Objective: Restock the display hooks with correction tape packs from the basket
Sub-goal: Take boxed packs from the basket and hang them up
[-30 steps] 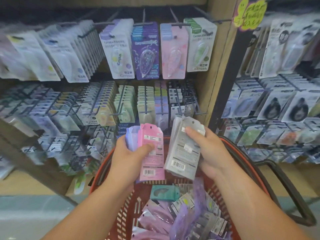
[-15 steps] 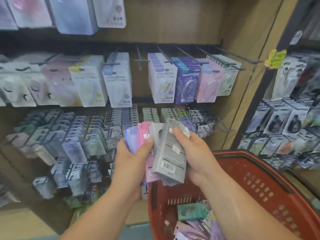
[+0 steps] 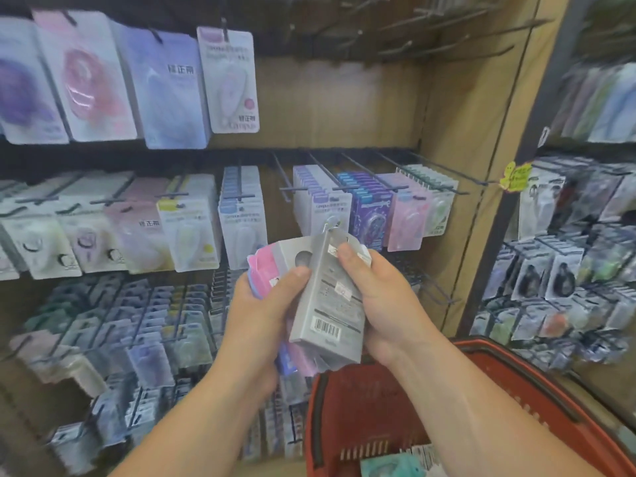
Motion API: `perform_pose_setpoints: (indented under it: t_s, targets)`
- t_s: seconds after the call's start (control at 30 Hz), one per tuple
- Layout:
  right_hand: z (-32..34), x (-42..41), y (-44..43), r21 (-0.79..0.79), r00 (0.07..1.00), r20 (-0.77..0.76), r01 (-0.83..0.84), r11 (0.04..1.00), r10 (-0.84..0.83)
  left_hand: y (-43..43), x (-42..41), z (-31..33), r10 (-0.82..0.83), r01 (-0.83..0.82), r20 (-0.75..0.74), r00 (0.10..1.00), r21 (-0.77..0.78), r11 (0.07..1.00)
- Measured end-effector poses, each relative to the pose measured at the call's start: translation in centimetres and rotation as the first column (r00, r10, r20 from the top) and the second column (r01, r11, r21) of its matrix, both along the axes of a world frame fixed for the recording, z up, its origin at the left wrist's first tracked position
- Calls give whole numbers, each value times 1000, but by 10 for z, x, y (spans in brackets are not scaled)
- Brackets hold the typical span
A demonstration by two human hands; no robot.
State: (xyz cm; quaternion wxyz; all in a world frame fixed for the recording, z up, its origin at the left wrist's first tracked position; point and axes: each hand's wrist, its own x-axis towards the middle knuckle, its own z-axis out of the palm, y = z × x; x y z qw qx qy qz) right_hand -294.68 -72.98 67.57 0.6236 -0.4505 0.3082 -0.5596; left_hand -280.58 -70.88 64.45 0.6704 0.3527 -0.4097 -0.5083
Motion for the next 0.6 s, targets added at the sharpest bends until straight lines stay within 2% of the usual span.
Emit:
perform_pose_setpoints:
  t_s: [0.23, 0.43, 0.6]
  targets:
    - [17, -21, -20, -59, 996, -3, -89, 994, 89, -10, -15, 21, 236, -236, 25, 971, -11, 972]
    - [39, -36, -37, -79, 999, -9, -52, 995, 52, -14, -14, 38, 360, -359, 12, 933, -47, 932]
    - [88, -38, -61, -211, 999, -46, 13, 977, -23, -19, 11, 72, 421, -413, 46, 906, -126, 902]
